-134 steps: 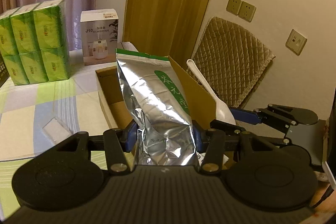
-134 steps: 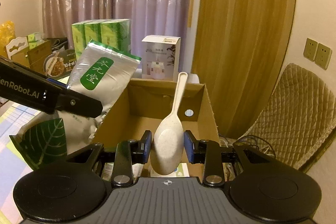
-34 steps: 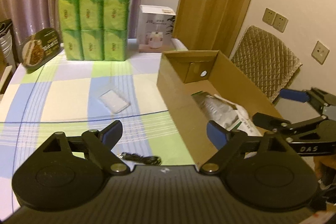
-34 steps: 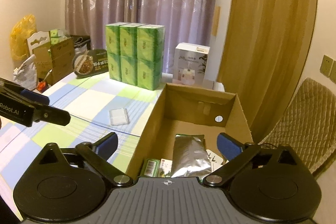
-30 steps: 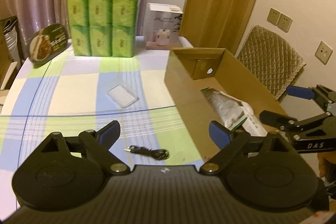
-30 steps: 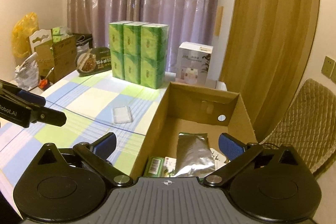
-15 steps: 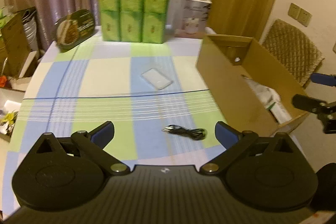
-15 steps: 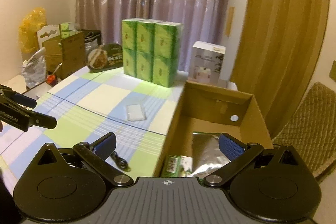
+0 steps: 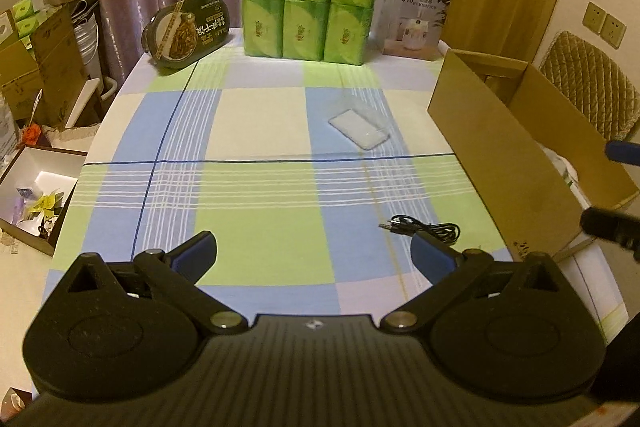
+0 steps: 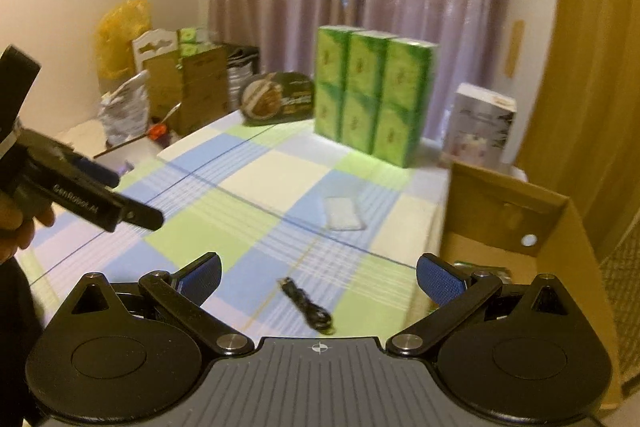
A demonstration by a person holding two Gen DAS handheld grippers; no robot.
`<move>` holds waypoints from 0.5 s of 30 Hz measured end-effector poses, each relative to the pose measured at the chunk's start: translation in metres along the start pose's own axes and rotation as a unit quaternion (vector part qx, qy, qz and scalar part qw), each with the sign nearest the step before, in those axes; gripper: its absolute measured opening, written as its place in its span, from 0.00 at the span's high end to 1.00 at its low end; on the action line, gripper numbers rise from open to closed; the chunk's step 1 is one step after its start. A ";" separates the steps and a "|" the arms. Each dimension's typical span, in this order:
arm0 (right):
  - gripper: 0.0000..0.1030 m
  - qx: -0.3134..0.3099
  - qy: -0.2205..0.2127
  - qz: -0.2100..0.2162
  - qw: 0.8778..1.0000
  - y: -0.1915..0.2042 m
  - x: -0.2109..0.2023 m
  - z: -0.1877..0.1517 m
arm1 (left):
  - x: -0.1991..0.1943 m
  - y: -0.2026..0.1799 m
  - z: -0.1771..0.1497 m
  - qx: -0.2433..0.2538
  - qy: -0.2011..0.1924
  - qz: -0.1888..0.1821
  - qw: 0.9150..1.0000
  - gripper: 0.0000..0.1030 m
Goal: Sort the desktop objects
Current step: 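Withdraw both open grippers from the box back over the table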
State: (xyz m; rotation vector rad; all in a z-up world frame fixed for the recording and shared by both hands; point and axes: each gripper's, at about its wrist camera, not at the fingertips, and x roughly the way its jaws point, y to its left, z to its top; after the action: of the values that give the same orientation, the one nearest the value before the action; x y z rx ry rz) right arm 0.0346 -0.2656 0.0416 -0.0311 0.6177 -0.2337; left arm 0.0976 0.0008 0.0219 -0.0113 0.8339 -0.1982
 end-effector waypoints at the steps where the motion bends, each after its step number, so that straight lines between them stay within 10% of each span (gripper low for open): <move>1: 0.02 -0.002 0.003 0.003 1.000 0.002 0.004 0.000 | 0.002 0.002 0.000 0.002 0.001 0.000 1.000 0.01; 15: 0.04 -0.045 0.072 0.037 0.996 0.007 0.071 -0.001 | 0.041 0.019 0.008 0.026 0.015 -0.006 1.000 0.01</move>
State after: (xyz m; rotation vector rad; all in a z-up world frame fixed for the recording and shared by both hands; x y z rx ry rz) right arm 0.0915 -0.2744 -0.0006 -0.0784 0.7713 -0.1380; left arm 0.1336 0.0120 -0.0042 0.0350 0.8592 -0.2323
